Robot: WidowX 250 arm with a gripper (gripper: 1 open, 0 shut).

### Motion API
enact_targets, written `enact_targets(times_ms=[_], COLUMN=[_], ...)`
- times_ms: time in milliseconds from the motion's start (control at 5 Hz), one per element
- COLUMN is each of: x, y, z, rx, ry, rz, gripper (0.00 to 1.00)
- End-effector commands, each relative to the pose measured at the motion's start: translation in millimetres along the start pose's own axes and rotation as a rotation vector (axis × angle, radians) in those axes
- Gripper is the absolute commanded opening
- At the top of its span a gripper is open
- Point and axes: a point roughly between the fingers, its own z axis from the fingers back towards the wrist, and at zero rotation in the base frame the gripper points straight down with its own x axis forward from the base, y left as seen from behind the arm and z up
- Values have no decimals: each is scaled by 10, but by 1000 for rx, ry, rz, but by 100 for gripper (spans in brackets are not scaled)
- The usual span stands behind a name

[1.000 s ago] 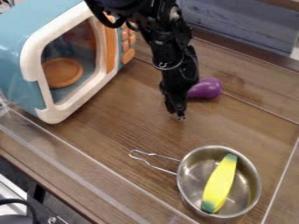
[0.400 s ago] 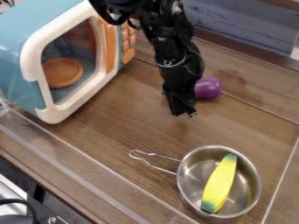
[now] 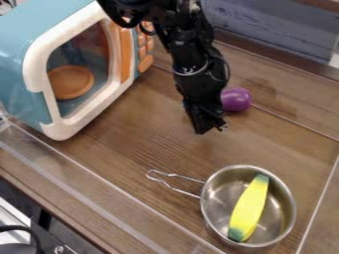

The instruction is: Put the eggplant in the silver pot

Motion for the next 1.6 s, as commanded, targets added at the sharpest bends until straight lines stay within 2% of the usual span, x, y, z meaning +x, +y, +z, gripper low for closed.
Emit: enact_targets(times_ms=[0,200,400,600,800,1200,1400], x=[166,45,-78,-142,-190,-294,-216], y=[-60,-40,-21,102,223,296,363], z=[130,126,122,204,283,394,511], rx=[-5,-23,-37,-33,-25,-29,-29], ry=[-40,-30,-16,-5,3,47,62], rz=[25,118,202,306,393,415,404], gripper=[0,0,100,0,100,100,100])
